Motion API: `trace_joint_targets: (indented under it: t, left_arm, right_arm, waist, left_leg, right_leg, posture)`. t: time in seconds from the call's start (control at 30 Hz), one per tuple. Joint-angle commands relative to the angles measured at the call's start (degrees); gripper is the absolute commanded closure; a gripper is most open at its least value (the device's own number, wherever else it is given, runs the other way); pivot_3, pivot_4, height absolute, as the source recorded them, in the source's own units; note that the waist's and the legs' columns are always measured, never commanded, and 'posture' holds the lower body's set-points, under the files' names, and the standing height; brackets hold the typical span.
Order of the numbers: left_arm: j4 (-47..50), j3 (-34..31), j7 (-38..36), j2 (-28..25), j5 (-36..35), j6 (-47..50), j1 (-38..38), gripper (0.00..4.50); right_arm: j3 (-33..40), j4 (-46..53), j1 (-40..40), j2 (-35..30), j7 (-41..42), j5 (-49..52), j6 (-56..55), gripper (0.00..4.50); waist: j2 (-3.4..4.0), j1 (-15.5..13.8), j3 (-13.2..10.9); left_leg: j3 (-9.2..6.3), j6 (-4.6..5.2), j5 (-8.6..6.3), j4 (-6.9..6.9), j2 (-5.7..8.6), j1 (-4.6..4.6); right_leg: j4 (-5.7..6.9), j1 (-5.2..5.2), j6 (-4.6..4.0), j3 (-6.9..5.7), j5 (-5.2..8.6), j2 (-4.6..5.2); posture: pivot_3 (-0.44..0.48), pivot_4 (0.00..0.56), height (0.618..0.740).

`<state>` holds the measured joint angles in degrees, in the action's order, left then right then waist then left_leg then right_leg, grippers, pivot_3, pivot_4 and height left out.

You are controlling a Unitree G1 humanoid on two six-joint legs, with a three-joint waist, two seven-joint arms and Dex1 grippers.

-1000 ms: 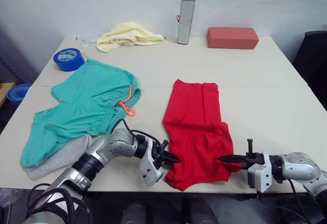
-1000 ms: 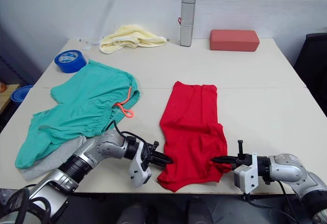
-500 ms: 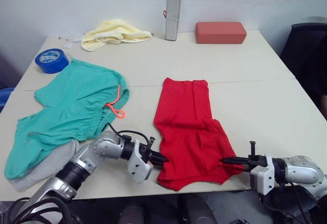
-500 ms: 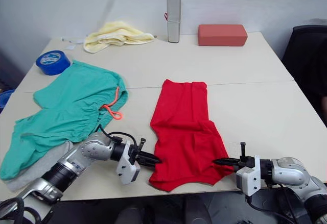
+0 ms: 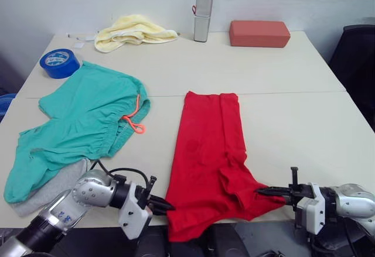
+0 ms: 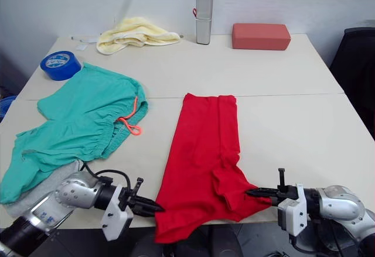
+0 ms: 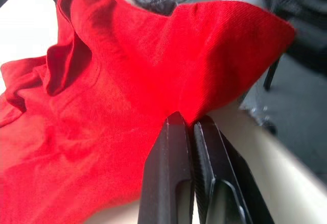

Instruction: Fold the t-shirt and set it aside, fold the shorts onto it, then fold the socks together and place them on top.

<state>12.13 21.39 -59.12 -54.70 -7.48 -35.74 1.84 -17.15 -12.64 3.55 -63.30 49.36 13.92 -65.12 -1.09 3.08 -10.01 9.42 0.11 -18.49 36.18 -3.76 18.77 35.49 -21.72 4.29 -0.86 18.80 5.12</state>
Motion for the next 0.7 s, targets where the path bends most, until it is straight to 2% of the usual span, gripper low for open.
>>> trace_joint_targets:
  t: [0.03, 0.13, 0.2, 0.3, 0.43, 0.53, 0.57, 0.7]
  left_arm:
    - [4.0, -1.6, -2.6, -2.5, -5.4, 2.4, -4.2, 4.47]
    - [4.0, -2.2, -3.3, -2.0, -7.0, 5.3, -4.1, 4.47]
    - [4.0, -2.4, -3.8, -1.3, -8.0, 7.8, -3.5, 4.47]
    - [3.8, -1.9, -5.8, -0.5, -9.6, 11.8, -2.5, 4.47]
    - [4.2, -1.5, -9.7, -0.1, -12.3, 16.6, -2.3, 4.47]
    - [4.1, -2.9, -11.9, -0.2, -15.4, 19.9, -2.5, 4.47]
    - [4.1, -3.5, -12.8, -0.3, -16.7, 20.9, -2.3, 4.47]
    - [5.4, -6.1, -14.5, -1.3, -23.6, 31.6, -0.8, 4.47]
  right_arm:
    - [1.5, 4.8, 3.0, -3.3, 2.5, 5.3, 3.4, 4.50]
    - [2.1, 8.8, 6.2, -5.5, 4.5, 8.2, 6.3, 4.50]
    - [2.9, 11.3, 8.4, -7.0, 5.9, 10.3, 8.3, 4.50]
    - [4.3, 15.7, 12.2, -9.9, 8.6, 13.8, 12.3, 4.50]
    - [6.5, 20.5, 16.3, -11.8, 12.2, 17.9, 18.2, 4.50]
    - [9.6, 24.5, 19.0, -13.3, 14.3, 21.5, 23.9, 4.50]
    - [10.6, 25.4, 19.6, -13.6, 15.2, 22.9, 26.2, 4.50]
    - [14.5, 29.0, 18.8, -12.7, 16.9, 28.2, 36.9, 4.50]
  waist:
    - [0.03, 0.0, -0.1]
    - [0.07, -0.1, -0.2]
    - [0.09, -0.5, -0.2]
    - [0.11, -1.2, -0.2]
    - [-0.01, -1.5, -0.2]
    - [-0.01, -1.6, -0.3]
    - [-0.02, -1.5, -0.3]
    - [-0.16, -1.6, -0.4]
  left_leg:
    - [-0.04, 0.03, -0.02, -0.01, 0.00, 0.02]
    - [-0.15, 0.09, -0.01, 0.02, 0.01, 0.08]
    - [-0.28, 0.11, 0.05, 0.05, 0.03, 0.16]
    - [-0.35, 0.12, 0.05, 0.16, 0.04, 0.25]
    - [-0.40, 0.12, 0.05, 0.19, 0.04, 0.31]
    - [-0.43, 0.11, 0.04, 0.20, 0.04, 0.43]
    - [-0.43, 0.11, 0.04, 0.20, 0.06, 0.49]
    - [-0.47, 0.09, 0.04, 0.23, 0.05, 0.52]
  right_leg:
    - [0.01, 0.00, -0.02, -0.04, 0.01, 0.00]
    - [0.02, 0.00, -0.14, -0.13, 0.08, 0.00]
    - [0.04, 0.00, -0.63, -0.23, 0.34, 0.01]
    - [0.08, 0.00, -0.61, -0.29, 0.33, 0.01]
    - [0.08, -0.02, -0.53, -0.36, 0.29, 0.00]
    - [0.07, -0.11, 0.16, -0.42, -0.09, -0.01]
    - [0.07, -0.17, 0.16, -0.42, -0.09, -0.01]
    - [0.08, -0.20, 0.15, -0.44, -0.08, -0.03]
  posture:
    - [0.000, 0.150, 0.740]
    - [0.000, 0.150, 0.740]
    - [0.000, 0.150, 0.740]
    - [0.000, 0.150, 0.740]
    - [0.000, 0.150, 0.740]
    - [0.000, 0.150, 0.740]
    - [0.000, 0.150, 0.740]
    - [0.000, 0.150, 0.740]
